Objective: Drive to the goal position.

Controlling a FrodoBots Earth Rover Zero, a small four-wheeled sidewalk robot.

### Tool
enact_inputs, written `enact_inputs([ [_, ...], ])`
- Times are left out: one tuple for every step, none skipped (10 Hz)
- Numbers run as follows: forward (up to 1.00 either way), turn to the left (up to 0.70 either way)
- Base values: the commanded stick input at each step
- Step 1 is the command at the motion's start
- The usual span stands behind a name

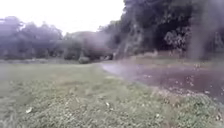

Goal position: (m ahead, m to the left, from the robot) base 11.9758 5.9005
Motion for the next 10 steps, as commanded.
enact_inputs([
  [0.0,0.0],
  [0.0,0.0],
  [0.0,0.0],
  [0.45,0.0],
  [0.45,0.0],
  [0.45,0.0],
  [0.45,0.0],
  [0.45,0.0],
  [0.45,0.0],
  [0.45,0.0],
])
